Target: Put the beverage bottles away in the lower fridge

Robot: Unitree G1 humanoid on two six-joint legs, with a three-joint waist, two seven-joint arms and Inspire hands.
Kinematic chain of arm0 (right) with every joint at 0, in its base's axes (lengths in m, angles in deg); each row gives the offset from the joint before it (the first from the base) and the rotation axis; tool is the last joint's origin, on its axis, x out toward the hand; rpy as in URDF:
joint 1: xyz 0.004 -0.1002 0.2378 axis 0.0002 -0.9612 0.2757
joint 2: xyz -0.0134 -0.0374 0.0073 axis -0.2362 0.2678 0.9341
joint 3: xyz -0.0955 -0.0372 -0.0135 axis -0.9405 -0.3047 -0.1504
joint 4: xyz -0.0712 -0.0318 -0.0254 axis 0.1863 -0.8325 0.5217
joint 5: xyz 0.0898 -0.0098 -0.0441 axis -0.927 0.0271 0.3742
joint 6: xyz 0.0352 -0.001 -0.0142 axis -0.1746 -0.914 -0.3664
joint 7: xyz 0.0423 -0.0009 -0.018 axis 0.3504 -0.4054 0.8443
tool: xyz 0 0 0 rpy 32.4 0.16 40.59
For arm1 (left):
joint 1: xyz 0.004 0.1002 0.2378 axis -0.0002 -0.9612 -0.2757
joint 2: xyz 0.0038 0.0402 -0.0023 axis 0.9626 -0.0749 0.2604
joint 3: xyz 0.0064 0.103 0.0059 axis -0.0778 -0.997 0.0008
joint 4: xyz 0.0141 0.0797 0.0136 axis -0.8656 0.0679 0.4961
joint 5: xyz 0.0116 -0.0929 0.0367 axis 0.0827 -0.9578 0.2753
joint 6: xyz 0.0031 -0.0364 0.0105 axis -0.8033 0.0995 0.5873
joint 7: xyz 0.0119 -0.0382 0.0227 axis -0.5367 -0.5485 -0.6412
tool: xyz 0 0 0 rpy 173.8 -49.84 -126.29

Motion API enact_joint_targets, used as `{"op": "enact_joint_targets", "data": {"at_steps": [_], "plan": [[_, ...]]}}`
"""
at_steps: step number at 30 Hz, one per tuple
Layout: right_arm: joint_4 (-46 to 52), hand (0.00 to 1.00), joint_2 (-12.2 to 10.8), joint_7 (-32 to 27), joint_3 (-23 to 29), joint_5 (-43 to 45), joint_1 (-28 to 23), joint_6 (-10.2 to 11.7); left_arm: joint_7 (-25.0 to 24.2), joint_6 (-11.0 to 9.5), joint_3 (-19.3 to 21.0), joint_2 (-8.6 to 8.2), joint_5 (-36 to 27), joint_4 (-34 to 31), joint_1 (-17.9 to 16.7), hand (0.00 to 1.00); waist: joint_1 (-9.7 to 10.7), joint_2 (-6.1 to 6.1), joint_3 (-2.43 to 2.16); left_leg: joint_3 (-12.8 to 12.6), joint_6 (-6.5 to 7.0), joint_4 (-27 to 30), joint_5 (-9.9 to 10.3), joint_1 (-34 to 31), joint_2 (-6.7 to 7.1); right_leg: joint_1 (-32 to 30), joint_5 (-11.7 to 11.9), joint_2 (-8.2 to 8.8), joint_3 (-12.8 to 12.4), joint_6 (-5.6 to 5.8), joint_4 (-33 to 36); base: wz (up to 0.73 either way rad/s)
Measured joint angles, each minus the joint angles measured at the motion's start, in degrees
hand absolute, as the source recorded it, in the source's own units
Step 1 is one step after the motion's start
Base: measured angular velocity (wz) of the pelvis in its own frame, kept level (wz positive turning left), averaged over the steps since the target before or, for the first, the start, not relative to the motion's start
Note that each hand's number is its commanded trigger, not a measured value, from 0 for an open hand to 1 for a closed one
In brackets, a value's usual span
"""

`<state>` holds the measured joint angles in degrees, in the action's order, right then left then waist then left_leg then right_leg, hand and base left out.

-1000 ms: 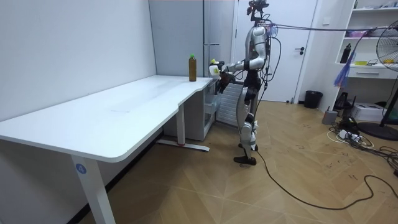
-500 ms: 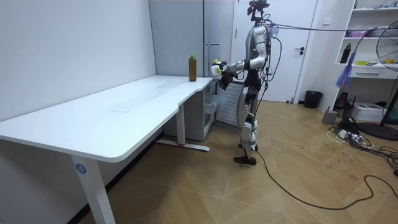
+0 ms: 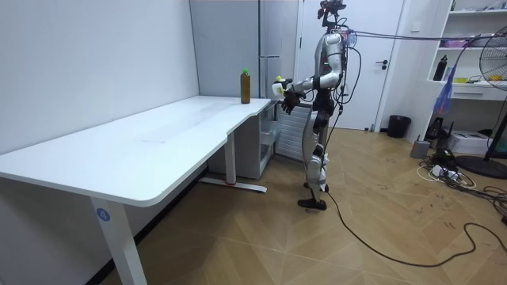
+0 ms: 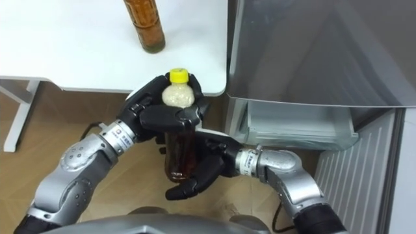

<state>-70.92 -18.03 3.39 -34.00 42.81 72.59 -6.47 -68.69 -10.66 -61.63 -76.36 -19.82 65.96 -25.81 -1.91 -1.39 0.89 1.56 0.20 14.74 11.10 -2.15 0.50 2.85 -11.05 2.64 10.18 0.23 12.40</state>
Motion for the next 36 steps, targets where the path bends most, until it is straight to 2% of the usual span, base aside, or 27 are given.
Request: {"op": "enact_joint_targets", "data": {"at_steps": [7, 8, 9, 10, 11, 21, 29, 32, 34, 35, 36], "plan": [[0.0, 0.00, 1.1, 0.0, -1.2, -2.0, -0.2, 0.0, -0.4, 0.0, -0.8, 0.57, 0.0, 0.1, 0.0, 1.00, -0.1, 0.30, 0.11, -0.2, -0.01, -0.2, 0.0, 0.4, -0.13, 0.0, 0.0, -0.10, 0.0, 0.00, 0.0, 0.00], [0.0, 0.28, 1.1, 0.0, -1.2, -2.0, -0.2, 0.0, -0.4, 0.0, -0.8, 0.57, 0.0, 0.1, 0.0, 1.00, -0.1, 0.35, 0.13, -0.2, -0.01, -0.3, 0.0, 0.4, -0.14, 0.0, 0.0, -0.10, 0.0, 0.00, 0.0, 0.00], [0.0, 0.68, 1.1, 0.0, -1.2, -2.0, -0.2, 0.0, -0.4, 0.0, -0.9, 0.61, 0.0, 0.1, 0.0, 1.00, -0.1, 0.45, 0.10, -0.3, -0.01, -0.3, 0.0, 0.4, -0.16, 0.0, 0.0, -0.11, 0.0, 0.00, 0.0, 0.00], [0.0, 0.77, 1.1, 0.0, -1.3, -2.0, -0.2, 0.0, -0.4, 0.0, -1.0, 0.67, 0.0, 0.1, 0.0, 1.00, -0.2, 0.53, 0.04, -0.4, -0.01, -0.4, 0.0, 0.5, -0.19, 0.0, 0.0, -0.11, 0.0, 0.00, 0.0, -0.03], [0.0, 1.00, 1.1, 0.0, -1.3, -2.0, -0.2, 0.0, -0.4, 0.0, -1.3, 0.70, 0.0, 0.1, 0.0, 1.00, -0.1, 0.57, 0.02, -0.5, -0.01, -0.4, 0.0, 0.5, -0.19, 0.0, 0.0, -0.11, 0.0, 0.00, 0.0, -0.03], [0.0, 1.00, 2.2, 0.0, -2.4, -3.0, -0.3, 0.0, -1.0, 0.0, -2.5, 0.98, 0.0, 0.1, 0.0, 1.00, -0.1, 0.83, -0.15, -0.6, -0.01, -0.3, 0.0, 0.5, -0.22, 0.0, 0.0, -0.09, 0.0, 0.00, 0.1, 0.00], [0.0, 1.00, 2.0, -0.3, -3.0, -3.1, -0.3, 0.0, -1.3, -0.1, -3.0, 0.64, -1.1, 0.1, 0.0, 1.00, -0.1, 0.72, -0.21, -0.9, -0.01, -0.4, 0.0, 0.6, -0.26, 0.0, 0.0, -0.03, 0.1, 0.00, 0.1, 0.00], [0.0, 1.00, 2.0, -0.3, -3.2, -3.2, -0.3, 0.0, -1.6, -0.2, -3.1, 0.63, -1.1, 0.1, 0.0, 0.99, -0.2, 0.43, -0.39, -1.1, -0.01, -0.1, 0.0, 0.7, -0.26, 0.0, 0.0, -0.01, 0.1, 0.01, 0.1, 0.00], [0.0, 1.00, 2.0, -0.3, -3.2, -3.5, -0.3, 0.0, -1.6, -0.2, -3.0, 0.65, -2.0, 0.1, 0.0, 0.53, -0.2, 0.28, -0.38, -1.1, -0.01, 0.0, 0.0, 0.7, -0.26, 0.0, 0.0, 0.01, 0.1, 0.01, 0.1, 0.00], [0.0, 1.00, 2.0, -0.3, -3.2, -3.6, -0.3, 0.0, -1.6, -0.2, -3.0, 0.68, -2.2, 0.1, 0.0, 0.00, -0.2, 0.28, -0.38, -1.1, -0.01, 0.0, 0.0, 0.7, -0.26, 0.0, 0.0, 0.01, 0.1, 0.01, 0.0, 0.00], [0.0, 1.00, 2.0, -0.3, -3.3, -3.8, -0.3, 0.0, -1.8, -0.3, -3.0, 0.70, -2.5, 0.1, 0.0, 0.00, -0.2, 0.28, -0.38, -1.2, -0.01, 0.0, 0.0, 0.7, -0.25, 0.0, 0.0, 0.02, 0.1, 0.01, 0.0, 0.00]]}}
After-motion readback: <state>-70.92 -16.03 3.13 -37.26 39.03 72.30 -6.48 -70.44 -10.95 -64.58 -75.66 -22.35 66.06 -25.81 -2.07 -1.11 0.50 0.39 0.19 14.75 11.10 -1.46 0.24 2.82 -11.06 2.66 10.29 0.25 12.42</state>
